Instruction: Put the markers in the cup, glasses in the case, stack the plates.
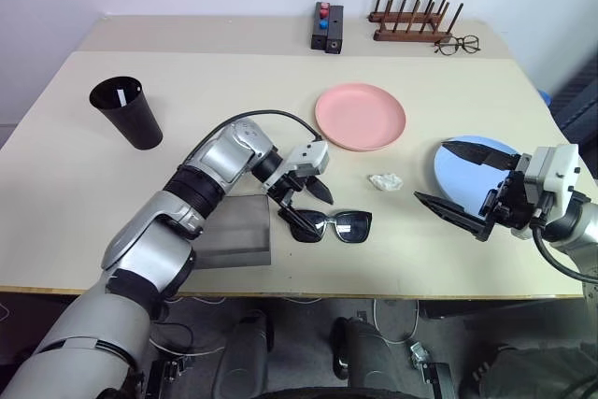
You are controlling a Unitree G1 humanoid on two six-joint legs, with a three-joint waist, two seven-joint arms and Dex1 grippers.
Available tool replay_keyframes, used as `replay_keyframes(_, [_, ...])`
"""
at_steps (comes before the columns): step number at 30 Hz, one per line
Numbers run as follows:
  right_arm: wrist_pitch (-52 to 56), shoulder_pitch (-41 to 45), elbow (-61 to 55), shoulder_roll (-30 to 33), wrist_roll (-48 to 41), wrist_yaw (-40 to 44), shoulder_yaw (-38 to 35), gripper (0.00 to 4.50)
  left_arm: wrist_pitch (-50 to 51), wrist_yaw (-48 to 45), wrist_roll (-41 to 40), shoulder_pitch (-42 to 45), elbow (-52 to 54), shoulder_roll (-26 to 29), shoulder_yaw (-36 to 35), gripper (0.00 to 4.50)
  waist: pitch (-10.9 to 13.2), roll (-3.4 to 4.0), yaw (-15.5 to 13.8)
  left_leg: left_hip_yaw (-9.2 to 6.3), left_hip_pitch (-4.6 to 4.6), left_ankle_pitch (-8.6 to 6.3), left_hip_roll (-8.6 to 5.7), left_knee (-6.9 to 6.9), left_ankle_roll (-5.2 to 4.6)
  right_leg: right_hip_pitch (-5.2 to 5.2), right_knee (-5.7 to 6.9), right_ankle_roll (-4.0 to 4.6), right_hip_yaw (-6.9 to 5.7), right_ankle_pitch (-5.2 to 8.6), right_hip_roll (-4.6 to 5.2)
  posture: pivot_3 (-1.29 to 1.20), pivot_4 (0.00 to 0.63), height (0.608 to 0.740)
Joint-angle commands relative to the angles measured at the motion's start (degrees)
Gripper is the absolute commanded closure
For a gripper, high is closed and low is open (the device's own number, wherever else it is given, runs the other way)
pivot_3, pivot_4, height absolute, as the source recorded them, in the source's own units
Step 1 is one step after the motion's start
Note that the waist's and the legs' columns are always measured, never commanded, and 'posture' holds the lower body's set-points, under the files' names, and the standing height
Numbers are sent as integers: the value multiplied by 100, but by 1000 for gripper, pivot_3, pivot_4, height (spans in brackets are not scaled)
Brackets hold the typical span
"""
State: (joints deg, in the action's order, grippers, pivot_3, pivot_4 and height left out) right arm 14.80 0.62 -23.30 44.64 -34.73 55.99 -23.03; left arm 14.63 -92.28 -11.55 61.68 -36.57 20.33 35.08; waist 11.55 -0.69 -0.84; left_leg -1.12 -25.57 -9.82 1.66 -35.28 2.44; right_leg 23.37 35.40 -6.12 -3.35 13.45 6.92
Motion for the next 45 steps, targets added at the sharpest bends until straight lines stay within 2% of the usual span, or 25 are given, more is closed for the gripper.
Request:
replay_keyframes(1, [11, 6, -212, -8, -121, -125, -132, 0, -134, -22, 216, 46, -25, -110, -60, 29, 0, 0, 1, 0, 1, 0, 0, 0, -1, 0, 1, 0, 0, 0, 0, 0, 150, 740])
replay_keyframes(4, [-5, 17, -177, -8, -106, -169, -116, 0, 101, -22, 151, -8, 52, -158, -31, 29, 0, 0, 7, 0, 2, 0, 0, 0, -1, 1, 3, 0, 0, 0, 0, 0, 150, 740])
replay_keyframes(5, [-7, 15, -177, -8, -106, -180, -113, 0, 87, -22, 192, -38, 54, -158, -28, 264, 0, 0, 6, 0, 2, 0, 0, 0, -1, 0, 3, 0, 0, 0, 0, 0, 150, 740])
replay_keyframes(7, [-10, 7, -185, -7, -110, -197, -110, 0, 94, -22, 221, -74, 74, -135, 2, 886, 0, 0, 6, 0, 2, 0, 0, 0, -1, 0, 3, 0, 0, 0, 0, 0, 150, 740])
replay_keyframes(12, [-12, 55, -147, 3, -120, -228, -99, 0, -50, 4, 562, -173, 43, -215, -51, 3367, 0, 0, 5, 0, 2, 0, 0, 0, -1, 0, 3, 0, 0, 0, 0, 0, 150, 740])
replay_keyframes(22, [-43, 91, -103, -1, -91, -243, -65, 0, 104, 17, 668, -188, -4, -357, -372, 3367, 0, 0, 4, 0, 2, 0, 0, -2, -1, 0, 4, 0, 0, 0, 0, 0, 150, 740])
replay_keyframes(25, [-40, 84, -94, -5, -91, -242, -56, 0, 445, -13, 472, -135, 143, -381, -494, 2528, 0, 0, 4, -1, 2, 0, 0, -3, -1, -1, 4, 0, 0, 0, 0, 0, 150, 740])
replay_keyframes(29, [-37, 100, -67, -5, -98, -239, -57, 0, 547, -22, 476, -185, 332, -273, -368, 638, 0, 0, 6, -1, 2, 0, 0, -2, -1, -1, 5, 0, 0, 0, 0, 0, 150, 740])
replay_keyframes(35, [-45, 115, -57, -18, -85, -256, -41, 0, 764, -22, 480, -225, 516, -113, -33, 638, 0, 0, 6, -1, 3, 0, 0, -3, -1, -1, 7, 0, 0, 0, 0, 0, 150, 740])
replay_keyframes(44, [-74, 150, -26, -44, -55, -299, -22, 0, 539, 174, 970, -444, 631, -259, -66, 638, 0, 0, 6, -1, 3, 0, 0, -4, -1, -1, 8, 0, 0, 0, 0, 0, 150, 740])
replay_keyframes(45, [-82, 144, -21, -47, -53, -296, -25, 0, 540, 210, 994, -474, 669, -264, -78, 1146, 0, 0, 8, -2, 4, 0, 0, -4, -1, -1, 9, 0, 0, 0, -1, 0, 150, 740])
